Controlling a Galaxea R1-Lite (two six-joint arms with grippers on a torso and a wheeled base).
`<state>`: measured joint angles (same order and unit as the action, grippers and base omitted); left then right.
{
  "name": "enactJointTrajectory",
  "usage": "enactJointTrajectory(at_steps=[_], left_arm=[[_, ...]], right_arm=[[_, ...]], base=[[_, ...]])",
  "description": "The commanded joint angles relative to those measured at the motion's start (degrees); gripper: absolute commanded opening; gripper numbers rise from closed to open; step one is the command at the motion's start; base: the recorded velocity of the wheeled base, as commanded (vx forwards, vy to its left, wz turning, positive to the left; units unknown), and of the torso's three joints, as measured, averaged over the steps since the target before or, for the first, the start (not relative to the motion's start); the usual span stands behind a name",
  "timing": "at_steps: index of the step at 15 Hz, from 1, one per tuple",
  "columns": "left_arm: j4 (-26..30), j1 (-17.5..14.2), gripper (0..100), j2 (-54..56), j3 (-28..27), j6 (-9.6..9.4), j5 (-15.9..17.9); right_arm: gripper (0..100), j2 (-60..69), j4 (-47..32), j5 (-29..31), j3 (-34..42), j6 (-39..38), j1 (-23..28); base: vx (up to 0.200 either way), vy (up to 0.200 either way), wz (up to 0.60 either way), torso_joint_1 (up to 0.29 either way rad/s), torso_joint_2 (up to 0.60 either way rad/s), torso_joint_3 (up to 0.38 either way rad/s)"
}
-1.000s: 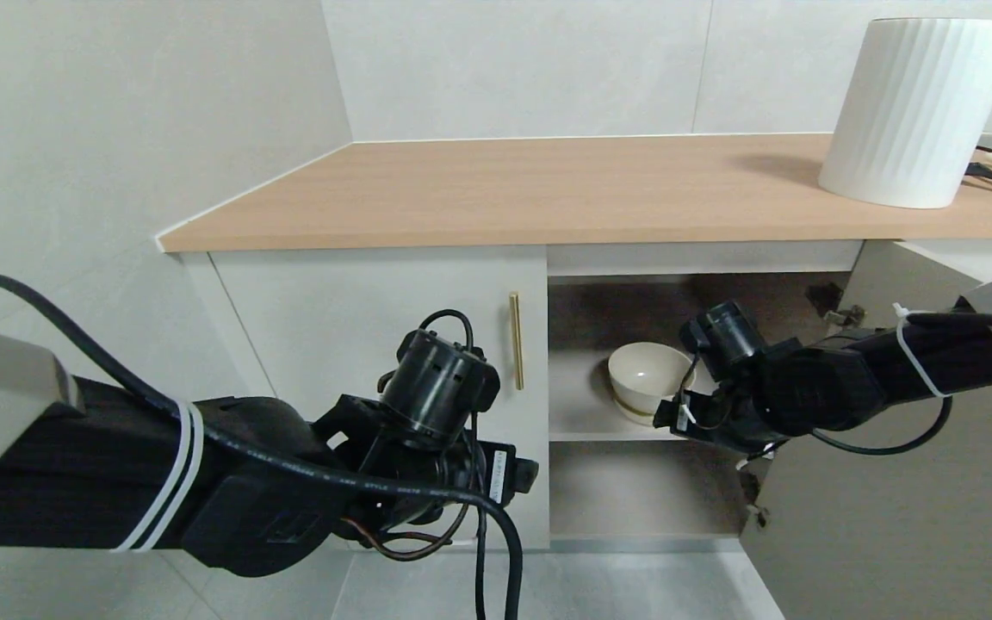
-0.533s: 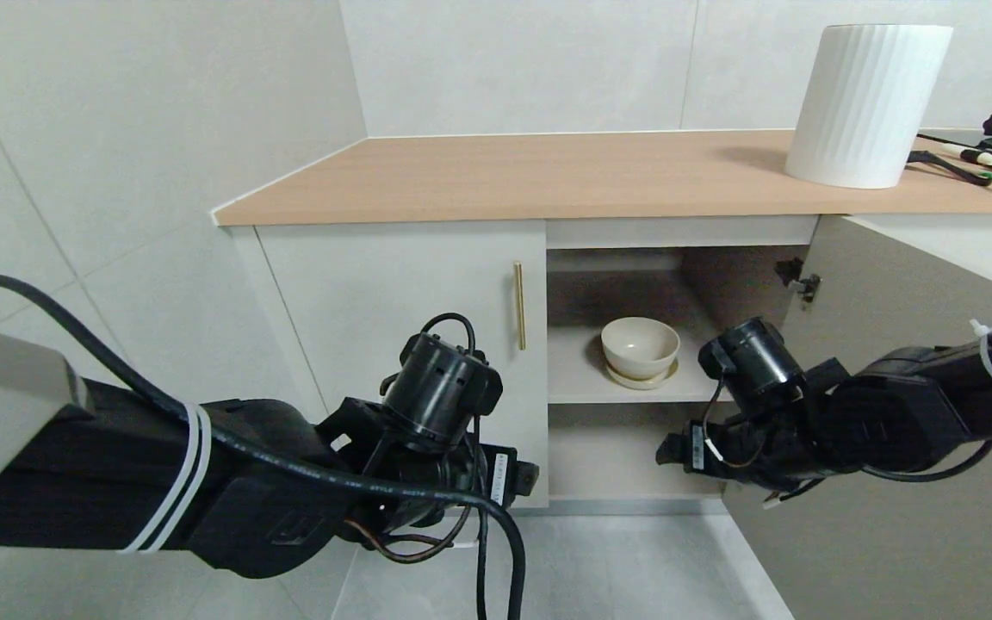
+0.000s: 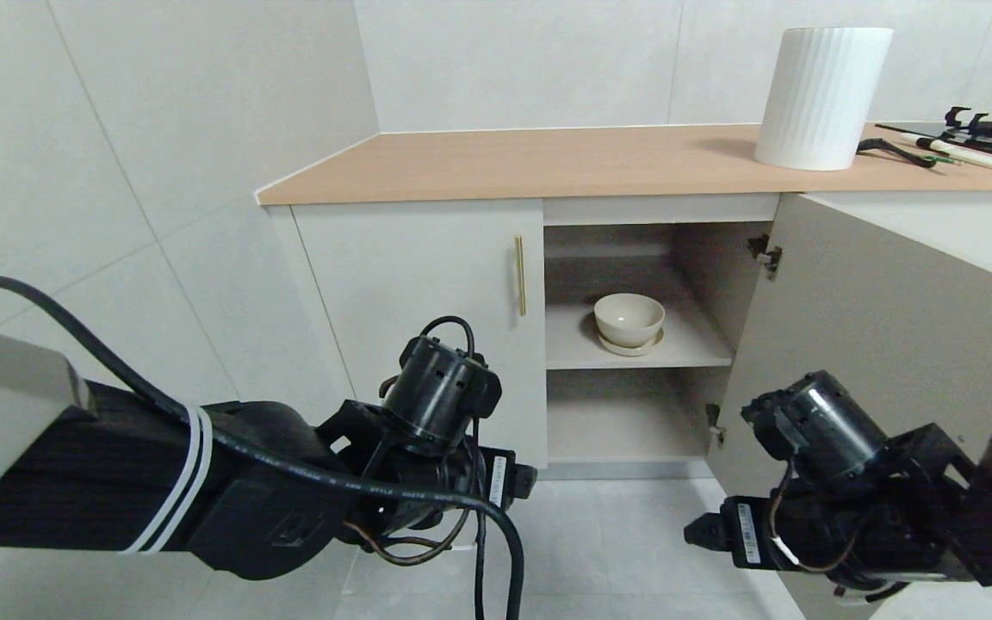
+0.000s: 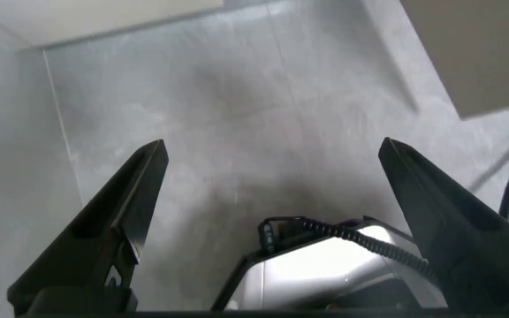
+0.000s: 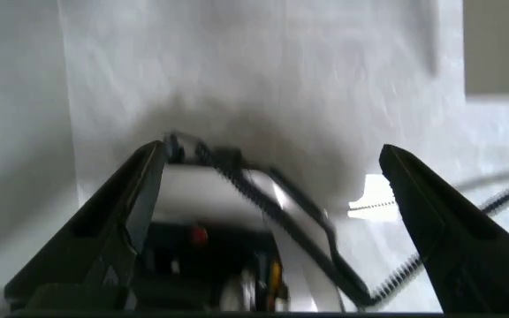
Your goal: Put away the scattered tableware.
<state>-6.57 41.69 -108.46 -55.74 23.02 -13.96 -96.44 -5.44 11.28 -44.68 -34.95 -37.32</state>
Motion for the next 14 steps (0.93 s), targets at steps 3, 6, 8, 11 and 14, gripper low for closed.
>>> enactJointTrajectory(at_steps=[3,6,8,11,14], left_arm=[[-0.1,0.0,100,0.1,0.1,0.01,-0.3],[-0.1,0.0,100,-0.3,0.1,-0.25,-0.5],[-0.1,0.0,100,-0.1,0.1,-0.34,-1.8],[-0.1,0.0,100,-0.9,0.0,-0.43,-2.6],[-0.1,0.0,100,-0.6,0.0,-0.43,-2.6]], right_arm=[[100,9.8,0.2,0.1,6.3,0.0,-2.9],[100,9.0,0.3,0.1,7.5,-0.2,-3.1],[100,10.3,0.1,0.5,7.9,-0.1,-3.0],[100,13.9,-0.3,0.6,10.0,0.0,-2.6],[100,15.1,-2.8,1.4,9.7,0.0,-2.6]], base=[[0.0,0.0,0.0,0.0,0.0,0.0],[0.0,0.0,0.0,0.0,0.0,0.0],[0.0,-0.2,0.0,0.005,0.0,0.005],[0.0,-0.2,0.0,0.009,0.0,-0.002],[0.0,-0.2,0.0,0.002,0.0,0.001]])
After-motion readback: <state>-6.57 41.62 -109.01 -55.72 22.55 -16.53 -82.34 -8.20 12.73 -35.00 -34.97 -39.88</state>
